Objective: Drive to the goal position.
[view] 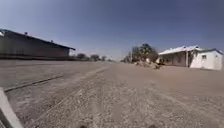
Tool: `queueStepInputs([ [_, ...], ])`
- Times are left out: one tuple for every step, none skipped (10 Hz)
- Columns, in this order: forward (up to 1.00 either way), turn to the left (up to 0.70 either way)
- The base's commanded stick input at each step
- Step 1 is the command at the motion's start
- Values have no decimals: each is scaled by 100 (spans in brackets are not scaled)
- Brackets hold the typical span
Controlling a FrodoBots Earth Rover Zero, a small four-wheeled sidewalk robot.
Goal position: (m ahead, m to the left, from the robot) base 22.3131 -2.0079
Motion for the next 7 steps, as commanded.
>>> queueStepInputs([
  [70, 0],
  [70, 0],
  [70, 0],
  [70, 0],
  [70, 0],
  [70, 0],
  [70, 0],
])
